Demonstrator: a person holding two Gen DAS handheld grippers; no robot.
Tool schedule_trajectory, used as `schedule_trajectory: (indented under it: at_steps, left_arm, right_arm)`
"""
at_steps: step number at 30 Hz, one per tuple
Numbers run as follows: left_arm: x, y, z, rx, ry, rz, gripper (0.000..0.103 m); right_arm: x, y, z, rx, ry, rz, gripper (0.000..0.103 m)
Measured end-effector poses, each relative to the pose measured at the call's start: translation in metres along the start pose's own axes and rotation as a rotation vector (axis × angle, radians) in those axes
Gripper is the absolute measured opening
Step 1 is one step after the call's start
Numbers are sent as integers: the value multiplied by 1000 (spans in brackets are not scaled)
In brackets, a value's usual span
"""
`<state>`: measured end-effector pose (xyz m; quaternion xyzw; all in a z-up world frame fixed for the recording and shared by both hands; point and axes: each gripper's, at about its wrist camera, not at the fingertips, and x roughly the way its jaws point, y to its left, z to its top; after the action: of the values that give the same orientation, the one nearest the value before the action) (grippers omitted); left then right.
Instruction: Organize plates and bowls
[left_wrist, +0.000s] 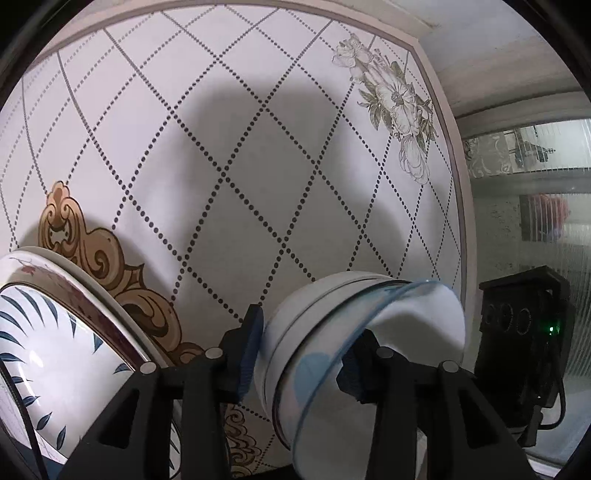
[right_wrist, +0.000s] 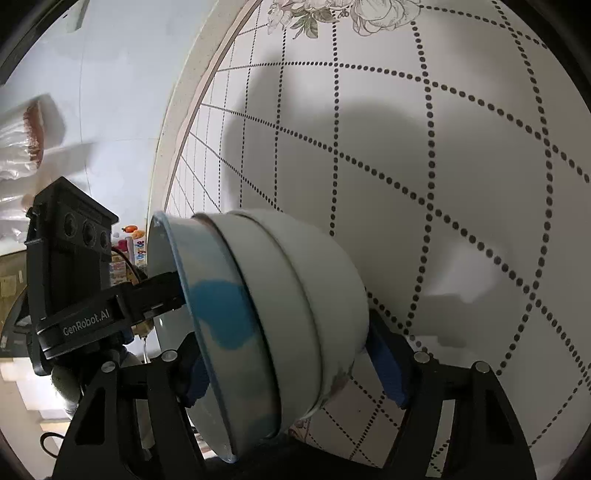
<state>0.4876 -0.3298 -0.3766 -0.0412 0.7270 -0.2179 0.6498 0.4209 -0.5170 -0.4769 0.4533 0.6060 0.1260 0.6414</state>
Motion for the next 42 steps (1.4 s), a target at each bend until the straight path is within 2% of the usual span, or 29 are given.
schedule_trajectory:
  at_steps: [3, 12, 28, 36, 42]
  left_arm:
    - [0, -2, -3, -2, -14, 16, 37]
    - [-4, -7, -7, 17, -35, 66, 36]
    - [-49, 2, -12, -14, -102, 43, 36]
    - [-83, 33, -24, -87, -147, 42, 37]
    - [-101, 72, -40, -182, -180, 46, 37]
  right_arm:
    - [1, -2, 1, 7, -5, -4, 63]
    - [1, 3, -1, -13, 0, -28, 63]
    - [-7, 49, 6, -87, -4, -33, 63]
    - [2, 86, 3, -154, 42, -27, 63]
    - [34, 120, -2, -210, 116, -26, 63]
